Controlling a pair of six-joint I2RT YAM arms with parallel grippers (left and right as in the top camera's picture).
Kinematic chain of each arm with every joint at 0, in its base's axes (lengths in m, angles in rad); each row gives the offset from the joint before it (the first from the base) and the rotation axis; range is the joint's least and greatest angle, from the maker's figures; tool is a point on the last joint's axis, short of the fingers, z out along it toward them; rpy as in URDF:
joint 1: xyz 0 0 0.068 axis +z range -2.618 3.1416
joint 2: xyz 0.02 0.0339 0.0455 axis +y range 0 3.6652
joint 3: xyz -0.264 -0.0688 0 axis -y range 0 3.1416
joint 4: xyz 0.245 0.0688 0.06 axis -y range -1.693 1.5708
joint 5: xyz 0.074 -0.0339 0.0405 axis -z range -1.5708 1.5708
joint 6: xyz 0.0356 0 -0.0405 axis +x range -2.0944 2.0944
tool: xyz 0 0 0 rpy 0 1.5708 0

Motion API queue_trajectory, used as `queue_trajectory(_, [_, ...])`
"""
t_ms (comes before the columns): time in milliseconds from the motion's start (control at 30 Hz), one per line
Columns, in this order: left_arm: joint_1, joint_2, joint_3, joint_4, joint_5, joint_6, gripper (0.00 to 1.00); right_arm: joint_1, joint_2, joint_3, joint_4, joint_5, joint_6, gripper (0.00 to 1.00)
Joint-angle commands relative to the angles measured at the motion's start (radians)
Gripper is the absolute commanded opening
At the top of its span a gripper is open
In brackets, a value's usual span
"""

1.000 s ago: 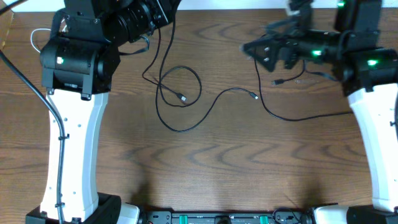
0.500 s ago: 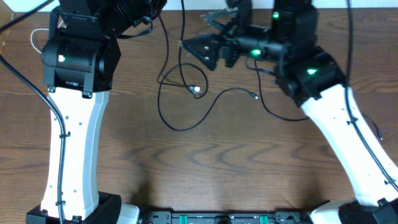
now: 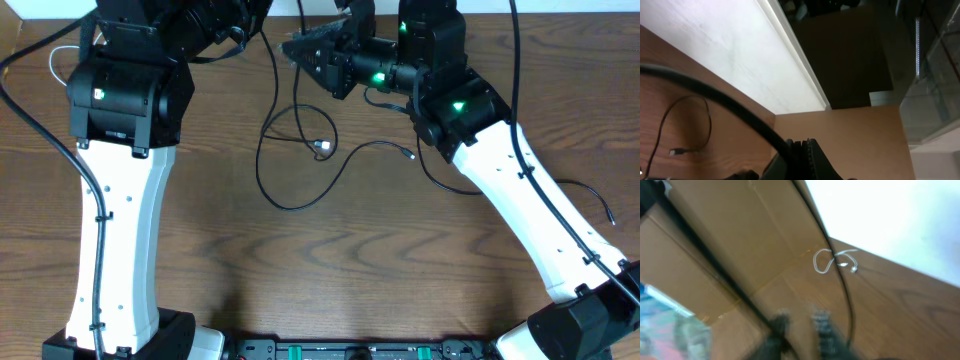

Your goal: Untangle cables

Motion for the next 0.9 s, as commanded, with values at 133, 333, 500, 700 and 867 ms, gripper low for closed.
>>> queue_trajectory(133, [-0.002,0.003,0.011,-0.058,0.015,0.079,0.07,0.002,-0.005,0.002,0.0,0.024,0.006,0.01])
queue_trajectory(333, [-0.002,0.003,0.011,-0.266,-0.21,0.273,0.08,-0.031,-0.051,0.002,-0.01,0.023,0.014,0.02])
queue_trajectory(500, [-0.002,0.01,0.011,-0.505,-0.591,0.377,0.17,-0.077,-0.117,0.003,-0.056,0.023,0.013,0.02])
queue_trajectory(700, [-0.002,0.037,0.011,-0.641,-0.686,0.381,0.5,-0.09,-0.151,0.003,-0.067,0.023,0.023,0.01])
queue_trajectory(867, [-0.002,0.032,0.011,-0.594,-0.473,0.539,0.54,-0.094,-0.151,0.003,-0.057,0.031,0.044,0.01])
